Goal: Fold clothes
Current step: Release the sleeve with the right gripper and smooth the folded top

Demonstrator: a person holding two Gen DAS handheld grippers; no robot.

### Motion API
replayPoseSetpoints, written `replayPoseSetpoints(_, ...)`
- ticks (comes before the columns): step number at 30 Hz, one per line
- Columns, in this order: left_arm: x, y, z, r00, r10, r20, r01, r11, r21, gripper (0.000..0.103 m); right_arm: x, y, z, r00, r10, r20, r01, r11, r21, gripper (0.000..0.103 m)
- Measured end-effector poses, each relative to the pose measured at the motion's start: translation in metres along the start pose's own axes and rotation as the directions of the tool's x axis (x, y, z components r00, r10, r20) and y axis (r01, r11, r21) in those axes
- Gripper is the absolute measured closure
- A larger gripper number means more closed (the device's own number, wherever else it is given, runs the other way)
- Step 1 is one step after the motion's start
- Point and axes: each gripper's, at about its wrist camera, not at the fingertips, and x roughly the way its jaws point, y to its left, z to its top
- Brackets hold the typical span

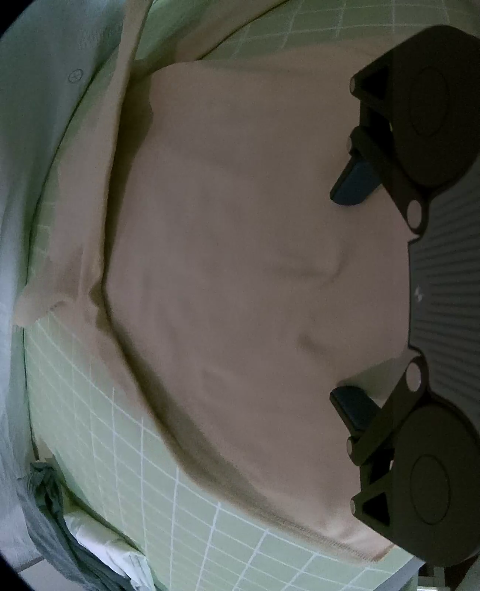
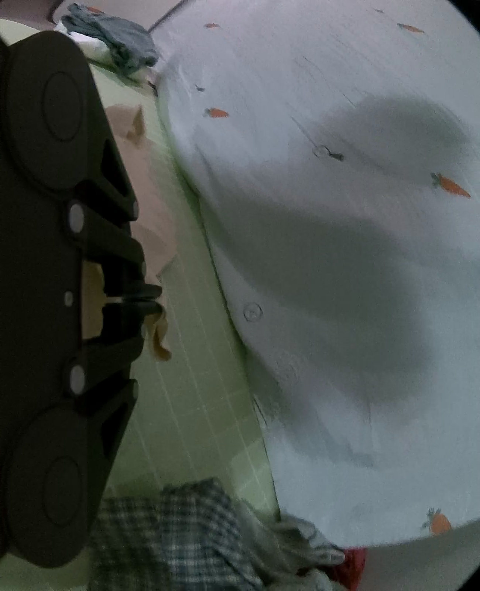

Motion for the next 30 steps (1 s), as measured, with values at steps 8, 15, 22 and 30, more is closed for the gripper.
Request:
replayPoseSetpoints(8,-0.003,0.004,-0.003,1.0,0.002,0.015,-0.002,1.0,-0.002,0.0,-0.01,-0.026,0.012,0.994,-0.102,0.048,0.101,0.995,0.021,0.101)
replayPoseSetpoints(15,-0.005,0.001,-0.006,1.0,0.003,0.024,-0.003,1.0,0.0,0.0,0.0,-0.039,0.001,0.974,-0.22,-0.045,0.221,0.975,0.014,0.1)
replayPoseSetpoints(22,-0.002,0.005,-0.001,1.0,-0.004,0.023,0.004,1.0,0.009,0.0,-0.007,-0.034,-0.006,0.961,-0.266,-0.079,0.269,0.962,0.036,0.072)
replayPoseSetpoints(30,-0.009,0.013,-0.008,0.997,-0.054,0.062,0.051,0.998,0.042,0.0,-0.041,0.0,-0.017,0.991,-0.131,-0.042,0.134,0.989,0.07,0.013)
